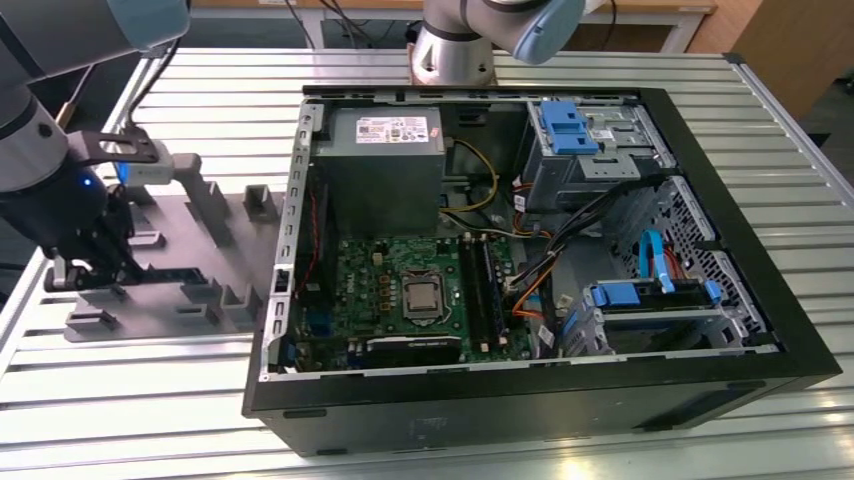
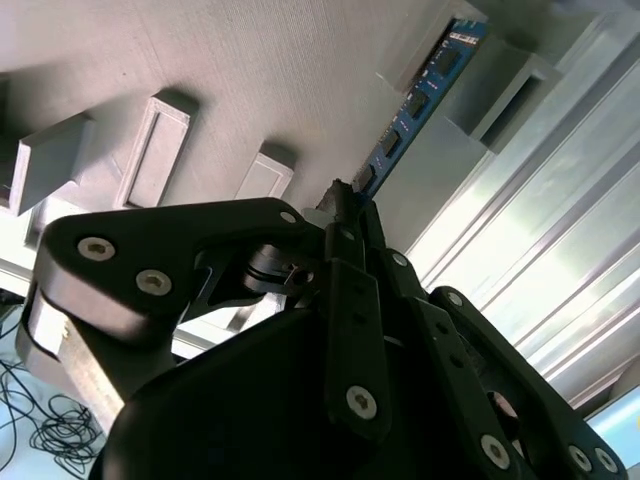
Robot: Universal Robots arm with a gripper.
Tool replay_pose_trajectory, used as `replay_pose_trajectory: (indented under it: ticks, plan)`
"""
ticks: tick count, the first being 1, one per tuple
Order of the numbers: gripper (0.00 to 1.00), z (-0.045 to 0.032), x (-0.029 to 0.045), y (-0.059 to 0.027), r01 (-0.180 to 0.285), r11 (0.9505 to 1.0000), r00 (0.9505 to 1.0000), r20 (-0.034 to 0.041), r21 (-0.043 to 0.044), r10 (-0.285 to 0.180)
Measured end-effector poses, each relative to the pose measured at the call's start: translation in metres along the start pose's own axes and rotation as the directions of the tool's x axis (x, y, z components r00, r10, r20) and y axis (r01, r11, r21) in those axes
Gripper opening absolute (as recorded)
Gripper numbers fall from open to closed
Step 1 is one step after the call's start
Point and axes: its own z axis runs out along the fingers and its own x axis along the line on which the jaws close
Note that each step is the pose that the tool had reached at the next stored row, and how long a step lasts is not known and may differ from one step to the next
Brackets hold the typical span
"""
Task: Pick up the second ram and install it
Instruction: 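Pick up the second ram and move it above second insertion slot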
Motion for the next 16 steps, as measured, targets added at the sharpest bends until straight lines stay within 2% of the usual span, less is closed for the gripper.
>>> replay_pose_trajectory:
  ticks: [16]
  plan:
    - [0.14, -0.0158, 0.0000, 0.0001, 0.000, 1.0000, 1.0000, 0.0001, 0.0001, 0.000]
